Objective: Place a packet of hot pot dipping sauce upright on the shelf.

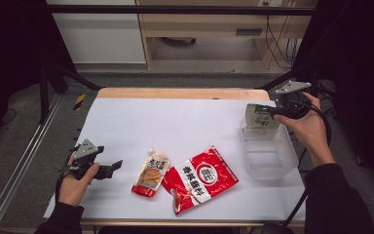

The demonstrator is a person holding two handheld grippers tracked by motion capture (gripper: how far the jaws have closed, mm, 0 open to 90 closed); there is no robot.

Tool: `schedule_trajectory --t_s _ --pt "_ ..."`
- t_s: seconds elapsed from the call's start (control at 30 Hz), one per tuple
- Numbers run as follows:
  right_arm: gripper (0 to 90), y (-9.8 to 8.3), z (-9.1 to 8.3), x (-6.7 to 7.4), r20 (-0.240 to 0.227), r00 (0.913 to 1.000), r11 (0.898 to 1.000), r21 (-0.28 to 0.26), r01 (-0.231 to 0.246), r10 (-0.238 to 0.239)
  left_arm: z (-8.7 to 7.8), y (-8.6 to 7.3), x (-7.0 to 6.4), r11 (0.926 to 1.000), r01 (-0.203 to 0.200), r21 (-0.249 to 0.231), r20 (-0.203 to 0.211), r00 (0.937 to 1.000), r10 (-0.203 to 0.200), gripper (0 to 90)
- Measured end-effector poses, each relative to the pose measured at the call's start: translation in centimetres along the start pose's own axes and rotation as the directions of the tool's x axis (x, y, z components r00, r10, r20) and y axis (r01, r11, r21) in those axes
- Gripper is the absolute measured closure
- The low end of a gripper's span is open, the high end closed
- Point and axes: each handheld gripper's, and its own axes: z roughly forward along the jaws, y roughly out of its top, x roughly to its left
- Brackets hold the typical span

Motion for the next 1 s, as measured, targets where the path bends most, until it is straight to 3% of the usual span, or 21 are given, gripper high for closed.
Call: schedule_trajectory --t_s 0.37,0.6,0.83,1.0 --pt "28.7 -0.1 0.1 1.4 -0.03 0.9995 1.0 0.009 0.014 -0.013 -0.1 0.0 0.1 1.0 0.004 -0.005 0.001 1.0 -0.004 6.6" --pt "26.5 -0.2 -0.6 2.7 -0.059 0.998 1.0 -0.014 0.022 -0.023 -0.1 0.0 0.1 1.0 0.004 -0.005 0.001 1.0 -0.004 6.6" --pt "23.9 0.2 -2.2 4.6 -0.084 0.9952 0.997 -0.057 0.046 -0.051 -0.1 0.1 -0.1 1.0 -0.003 -0.005 0.003 1.0 0.003 6.6" --pt "20.3 1.5 -3.6 7.7 -0.123 0.9894 0.993 -0.097 0.065 -0.077 -0.1 0.1 -0.3 0.9999 -0.01 -0.005 0.007 0.9999 0.01 6.6"
